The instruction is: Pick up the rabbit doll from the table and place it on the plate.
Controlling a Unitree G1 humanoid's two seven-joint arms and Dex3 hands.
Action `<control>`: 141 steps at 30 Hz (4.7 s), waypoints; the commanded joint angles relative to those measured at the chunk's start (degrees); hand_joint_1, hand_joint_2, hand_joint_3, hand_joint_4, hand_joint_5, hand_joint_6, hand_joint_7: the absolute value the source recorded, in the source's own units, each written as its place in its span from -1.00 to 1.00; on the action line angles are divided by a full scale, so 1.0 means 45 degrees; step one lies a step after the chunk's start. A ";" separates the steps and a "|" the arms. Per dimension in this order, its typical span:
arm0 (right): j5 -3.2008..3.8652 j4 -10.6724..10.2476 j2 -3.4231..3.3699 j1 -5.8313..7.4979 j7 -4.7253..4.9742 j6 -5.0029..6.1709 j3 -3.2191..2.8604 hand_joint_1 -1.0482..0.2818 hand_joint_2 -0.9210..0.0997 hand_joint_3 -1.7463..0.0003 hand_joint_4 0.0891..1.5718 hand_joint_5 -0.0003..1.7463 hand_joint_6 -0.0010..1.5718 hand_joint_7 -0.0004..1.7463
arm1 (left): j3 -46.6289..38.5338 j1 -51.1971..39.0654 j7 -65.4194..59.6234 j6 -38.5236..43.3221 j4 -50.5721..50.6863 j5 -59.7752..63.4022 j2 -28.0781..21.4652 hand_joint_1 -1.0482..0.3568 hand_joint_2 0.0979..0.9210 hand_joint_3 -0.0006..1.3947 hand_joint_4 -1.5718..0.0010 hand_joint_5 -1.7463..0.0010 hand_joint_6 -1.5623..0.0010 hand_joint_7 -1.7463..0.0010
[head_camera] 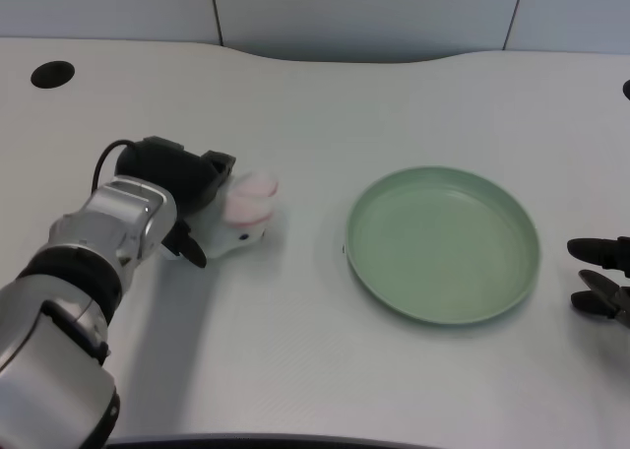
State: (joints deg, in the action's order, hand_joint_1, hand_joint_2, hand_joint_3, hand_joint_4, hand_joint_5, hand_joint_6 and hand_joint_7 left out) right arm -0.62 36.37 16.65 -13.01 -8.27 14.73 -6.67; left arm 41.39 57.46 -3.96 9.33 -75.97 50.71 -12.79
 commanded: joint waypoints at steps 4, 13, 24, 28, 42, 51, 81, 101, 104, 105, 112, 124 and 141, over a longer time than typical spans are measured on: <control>-0.0101 -0.0383 0.0274 0.0244 0.0112 -0.0002 -0.0078 -0.12 -1.00 0.80 0.40 -0.98 0.14 -0.99 | -0.0013 -0.0283 -0.0305 0.0141 -0.0279 -0.0172 0.0022 -0.53 0.72 -1.00 0.75 0.93 0.82 0.98; 0.0002 -0.0687 0.0232 0.0435 0.0049 -0.0081 -0.0128 -0.12 -1.00 0.80 0.40 -0.98 0.15 -0.99 | -0.0485 -0.0287 0.0202 0.0226 -0.0345 -0.0863 0.0087 -0.50 0.69 -1.00 0.69 0.94 0.76 0.98; -0.0145 -0.0916 0.0263 0.0650 0.0223 0.0002 -0.0078 -0.15 -1.00 0.80 0.40 -0.98 0.18 -0.98 | -0.0412 -0.0203 -0.0965 0.0447 -0.0361 -0.0795 0.0006 0.02 0.81 -1.00 0.36 0.18 0.01 0.79; -0.0030 -0.1218 0.0155 0.0835 0.0195 -0.0259 -0.0104 -0.14 -1.00 0.80 0.38 -1.00 0.20 -0.98 | 0.0075 -0.0203 -0.1620 0.0300 -0.0416 -0.0269 0.0001 0.09 0.89 -1.00 0.53 -0.61 0.41 -0.11; -0.0045 -0.1702 0.0069 0.0930 0.0296 -0.0802 -0.0008 -0.12 -1.00 0.80 0.38 -1.00 0.19 -0.99 | -0.0865 0.0120 -0.2559 0.1013 -0.0447 -0.1010 -0.0120 0.23 1.00 -0.83 0.12 -1.00 0.34 -0.86; -0.0227 -0.0985 0.0377 0.0506 0.0111 -0.0593 0.0076 -0.15 -1.00 0.80 0.38 -0.99 0.20 -0.99 | -0.2604 0.0597 -0.2577 0.1170 -0.0029 -0.2695 0.0809 0.31 0.91 -0.88 0.03 -1.00 0.31 -1.00; -0.0557 -0.0225 0.0560 -0.0304 -0.0752 -0.0630 0.0644 -0.18 -1.00 0.78 0.33 -0.99 0.18 -0.99 | -0.1415 0.2105 -0.1472 0.1812 -0.0088 -0.2259 0.5636 0.09 0.86 -0.92 -0.07 -1.00 0.19 -0.94; -0.1002 -0.1529 0.0573 0.0201 -0.0467 -0.1529 0.0883 -0.21 -1.00 0.76 0.36 -0.98 0.18 -1.00 | -0.1087 0.1915 -0.1049 0.1057 -0.0229 -0.1935 0.5465 -0.15 0.87 -0.97 0.28 -0.76 0.33 -0.38; -0.0979 -0.1498 0.0597 0.0224 -0.0491 -0.1475 0.0865 -0.20 -1.00 0.75 0.36 -0.98 0.16 -1.00 | -0.0978 0.2036 -0.0418 0.0660 -0.0243 -0.1843 0.5471 -0.39 0.93 -0.99 0.64 -0.11 0.52 0.05; -0.0911 -0.1474 0.0584 0.0232 -0.0531 -0.1458 0.0831 -0.21 -1.00 0.75 0.36 -0.98 0.16 -1.00 | -0.0865 0.2055 -0.0389 0.0583 -0.0235 -0.1727 0.5456 -0.44 0.93 -0.99 0.69 0.02 0.55 0.16; -0.0574 -0.1339 0.0505 0.0281 -0.0664 -0.1188 0.0718 -0.17 -1.00 0.75 0.36 -0.98 0.15 -1.00 | -0.0522 0.2193 0.0372 0.0317 -0.0201 -0.1402 0.5312 -0.73 0.93 -1.00 1.00 0.79 0.97 0.74; -0.0573 -0.1266 0.0493 0.0294 -0.0591 -0.1073 0.0727 -0.17 -1.00 0.75 0.34 -0.99 0.16 -0.99 | -0.0385 0.2231 0.0531 -0.0002 -0.0183 -0.1300 0.5214 -0.86 0.91 -0.99 1.00 1.00 1.00 1.00; -0.0841 -0.1115 0.0420 0.0181 -0.0264 -0.0926 0.0844 -0.18 -1.00 0.76 0.34 -1.00 0.18 -0.99 | -0.4510 -0.0074 0.2448 0.4150 0.1869 -0.5767 0.1847 -0.77 1.00 -0.90 1.00 1.00 0.97 0.99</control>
State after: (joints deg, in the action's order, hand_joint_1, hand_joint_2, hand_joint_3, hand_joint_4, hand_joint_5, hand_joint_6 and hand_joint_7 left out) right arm -4.28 30.62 18.14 -12.61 -9.95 10.41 -2.55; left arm 22.87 59.51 5.04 26.66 -68.75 26.68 -2.34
